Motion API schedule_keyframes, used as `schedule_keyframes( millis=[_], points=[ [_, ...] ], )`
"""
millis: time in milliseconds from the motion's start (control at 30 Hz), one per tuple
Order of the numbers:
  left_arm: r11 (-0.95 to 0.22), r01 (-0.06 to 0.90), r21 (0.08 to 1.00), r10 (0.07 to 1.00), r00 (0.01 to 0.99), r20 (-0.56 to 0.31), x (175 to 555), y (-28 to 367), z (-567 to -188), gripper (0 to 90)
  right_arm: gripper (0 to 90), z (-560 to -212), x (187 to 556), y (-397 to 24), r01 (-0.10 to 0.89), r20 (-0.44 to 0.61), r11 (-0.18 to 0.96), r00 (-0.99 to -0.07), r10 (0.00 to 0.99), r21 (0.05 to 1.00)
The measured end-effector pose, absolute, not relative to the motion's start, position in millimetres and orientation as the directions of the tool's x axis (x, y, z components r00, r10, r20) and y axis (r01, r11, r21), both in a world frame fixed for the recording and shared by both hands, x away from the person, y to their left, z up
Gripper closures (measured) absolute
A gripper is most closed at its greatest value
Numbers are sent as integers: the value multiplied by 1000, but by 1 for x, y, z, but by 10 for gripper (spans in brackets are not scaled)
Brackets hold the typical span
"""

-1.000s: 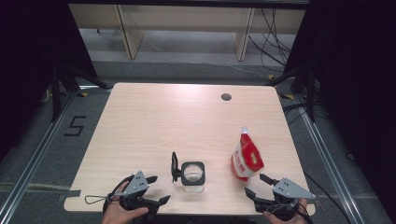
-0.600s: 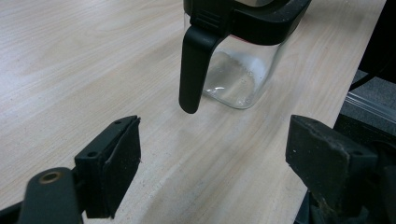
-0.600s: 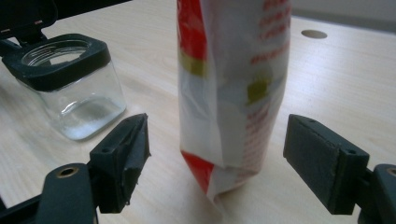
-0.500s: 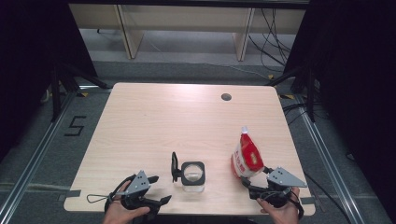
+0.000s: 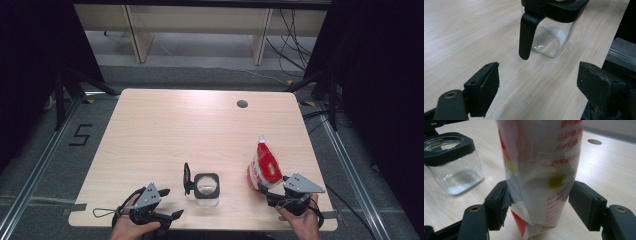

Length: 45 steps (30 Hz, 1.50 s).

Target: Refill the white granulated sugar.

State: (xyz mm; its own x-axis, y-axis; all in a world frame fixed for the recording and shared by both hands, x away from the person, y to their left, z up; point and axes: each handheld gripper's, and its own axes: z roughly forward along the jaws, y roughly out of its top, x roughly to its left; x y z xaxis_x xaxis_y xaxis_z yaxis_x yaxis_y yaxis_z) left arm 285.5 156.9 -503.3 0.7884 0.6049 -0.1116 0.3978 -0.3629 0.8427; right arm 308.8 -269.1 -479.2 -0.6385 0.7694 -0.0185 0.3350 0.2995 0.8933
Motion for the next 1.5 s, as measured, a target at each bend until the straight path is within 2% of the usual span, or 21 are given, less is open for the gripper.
schedule_keyframes(
  millis=[100,167,267,467,500,600,700,767,900,967,1000,1067,1100,1133,1233,1267,1333,1433,1500],
  points=[
    [-368,399,840,601,791,-112,285,157,-504,175,354,-479,312,-272,302,-44,313,-653,756,901],
    [-385,390,837,595,798,-98,286,157,-503,176,355,-477,313,-273,328,-21,318,-666,745,890],
    [-402,370,837,585,808,-76,287,159,-503,176,356,-475,319,-278,294,-57,361,-700,712,885],
    [-398,372,838,588,805,-78,287,159,-502,177,356,-472,330,-287,269,-62,394,-755,653,879],
    [-382,400,833,603,791,-103,286,158,-503,177,356,-473,330,-287,282,-44,385,-755,654,879],
    [-368,399,840,605,789,-110,286,158,-503,177,346,-474,328,-285,291,-33,357,-734,678,888],
    [-405,369,837,592,803,-67,287,161,-501,178,277,-480,325,-281,314,16,294,-708,706,903],
    [-385,392,835,608,789,-90,285,159,-501,178,247,-480,321,-278,341,41,263,-675,736,903],
    [-369,392,843,602,792,-105,286,157,-503,178,197,-485,322,-274,319,56,198,-639,767,927],
    [-398,381,834,601,796,-78,287,159,-502,178,190,-486,323,-272,315,48,199,-631,774,928],
    [-385,386,838,601,794,-90,286,158,-502,178,188,-487,322,-270,329,73,175,-621,780,928],
    [-369,397,840,606,788,-106,286,158,-502,178,186,-488,325,-271,295,33,195,-622,782,935],
    [-400,390,829,606,791,-80,287,160,-502,178,186,-489,325,-270,308,55,178,-619,783,934],
    [-374,397,838,608,788,-102,286,158,-502,178,186,-488,323,-269,317,75,157,-611,788,936],
    [-382,391,837,604,791,-94,286,159,-502,178,186,-488,322,-267,321,97,128,-600,794,938],
    [-389,388,835,604,792,-87,286,160,-501,178,186,-489,324,-267,283,83,122,-617,783,951],
    [-371,384,845,604,792,-95,287,159,-502,178,188,-488,319,-263,308,125,85,-602,789,948],
    [-387,373,843,595,800,-81,287,161,-501,178,181,-489,318,-262,257,62,121,-605,794,959],
    [-386,374,843,595,799,-82,287,160,-501,178,182,-488,316,-261,265,60,124,-593,803,956]
  ],
)
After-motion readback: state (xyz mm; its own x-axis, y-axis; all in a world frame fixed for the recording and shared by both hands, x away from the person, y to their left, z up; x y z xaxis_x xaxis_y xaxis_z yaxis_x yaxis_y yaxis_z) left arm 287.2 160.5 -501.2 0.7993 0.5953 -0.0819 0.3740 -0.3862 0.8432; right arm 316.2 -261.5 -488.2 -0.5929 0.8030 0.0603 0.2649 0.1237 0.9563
